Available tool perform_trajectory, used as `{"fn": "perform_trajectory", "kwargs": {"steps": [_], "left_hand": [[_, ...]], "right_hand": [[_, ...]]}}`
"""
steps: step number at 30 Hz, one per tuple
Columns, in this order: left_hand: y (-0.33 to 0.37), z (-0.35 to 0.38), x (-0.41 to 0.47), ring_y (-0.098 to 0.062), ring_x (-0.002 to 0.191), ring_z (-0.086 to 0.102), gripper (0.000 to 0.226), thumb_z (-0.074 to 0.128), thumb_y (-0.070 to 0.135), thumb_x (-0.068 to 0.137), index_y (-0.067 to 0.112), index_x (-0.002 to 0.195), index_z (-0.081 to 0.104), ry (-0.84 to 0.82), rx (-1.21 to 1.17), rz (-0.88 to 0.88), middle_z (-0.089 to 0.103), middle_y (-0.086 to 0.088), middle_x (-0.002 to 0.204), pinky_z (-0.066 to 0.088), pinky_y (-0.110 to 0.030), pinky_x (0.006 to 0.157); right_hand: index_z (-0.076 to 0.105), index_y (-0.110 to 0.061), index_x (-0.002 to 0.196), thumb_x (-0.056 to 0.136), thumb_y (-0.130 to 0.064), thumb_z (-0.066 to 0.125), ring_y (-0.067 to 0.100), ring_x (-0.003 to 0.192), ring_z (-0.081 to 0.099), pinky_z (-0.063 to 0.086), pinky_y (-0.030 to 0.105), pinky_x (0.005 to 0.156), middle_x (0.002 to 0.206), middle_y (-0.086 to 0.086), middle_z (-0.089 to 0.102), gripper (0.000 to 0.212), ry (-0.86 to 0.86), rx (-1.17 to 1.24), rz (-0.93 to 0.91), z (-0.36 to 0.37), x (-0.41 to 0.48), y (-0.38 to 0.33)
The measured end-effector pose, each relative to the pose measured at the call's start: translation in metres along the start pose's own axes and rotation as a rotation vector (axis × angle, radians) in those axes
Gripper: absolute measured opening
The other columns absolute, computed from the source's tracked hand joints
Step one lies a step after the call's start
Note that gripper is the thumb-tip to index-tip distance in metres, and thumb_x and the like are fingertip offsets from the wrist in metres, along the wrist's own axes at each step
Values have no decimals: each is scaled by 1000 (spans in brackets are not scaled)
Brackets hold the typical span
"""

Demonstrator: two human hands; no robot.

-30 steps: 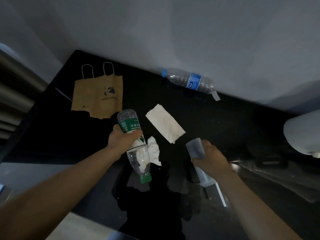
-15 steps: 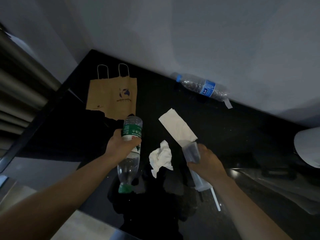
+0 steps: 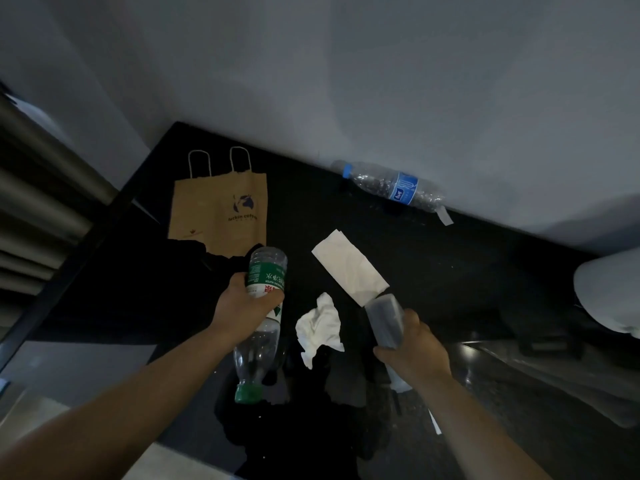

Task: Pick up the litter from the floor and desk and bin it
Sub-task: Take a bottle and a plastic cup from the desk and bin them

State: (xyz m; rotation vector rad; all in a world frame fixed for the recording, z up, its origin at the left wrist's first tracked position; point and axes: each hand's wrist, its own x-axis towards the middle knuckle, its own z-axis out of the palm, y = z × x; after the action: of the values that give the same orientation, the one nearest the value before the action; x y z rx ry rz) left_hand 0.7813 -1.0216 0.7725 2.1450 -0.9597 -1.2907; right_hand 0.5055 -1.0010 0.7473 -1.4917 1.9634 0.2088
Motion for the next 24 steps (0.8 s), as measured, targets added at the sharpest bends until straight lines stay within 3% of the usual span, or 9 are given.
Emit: {"fn": "perform_trajectory", "kwargs": {"steps": [6,10,15,21,24], "left_hand": [[26,-6,-11,-9,72,57,46,73,26,79,17,111,42,-26,-8,82,56,4,84,42,-22,56],[56,-11,-21,-11,74,59,45,73,25,79,16,111,42,-94,-35,188,58,0,90,46,-24,58],[101,-10,-40,-9,78,60,40,71,27,82,18,114,47,-244,-14,397,60,4,93,42,-22,57],[156,22,-94,-12,79,65,37,72,23,80,23,110,49,-448,-55,571,64,2,93,49,-26,61],[181,51,-133,-14,78,67,35,72,20,80,22,109,53,-575,-53,669,67,-2,94,51,-27,63]], "right_hand": [[29,-17,138,72,-44,76,19,96,58,50,30,73,118,4,54,85,111,121,-43,-31,-20,-5],[29,-19,139,71,-45,77,18,97,59,52,32,77,118,3,55,87,228,195,-15,-59,-45,-12],[31,-20,138,72,-43,78,13,90,54,44,26,68,112,-2,55,83,434,325,49,-85,-100,-12],[34,-27,135,72,-42,78,13,91,56,49,31,71,106,-7,54,79,666,514,151,-110,-184,14],[35,-27,134,71,-43,78,1,79,51,41,18,61,96,-14,51,78,804,485,192,-122,-228,37]]}}
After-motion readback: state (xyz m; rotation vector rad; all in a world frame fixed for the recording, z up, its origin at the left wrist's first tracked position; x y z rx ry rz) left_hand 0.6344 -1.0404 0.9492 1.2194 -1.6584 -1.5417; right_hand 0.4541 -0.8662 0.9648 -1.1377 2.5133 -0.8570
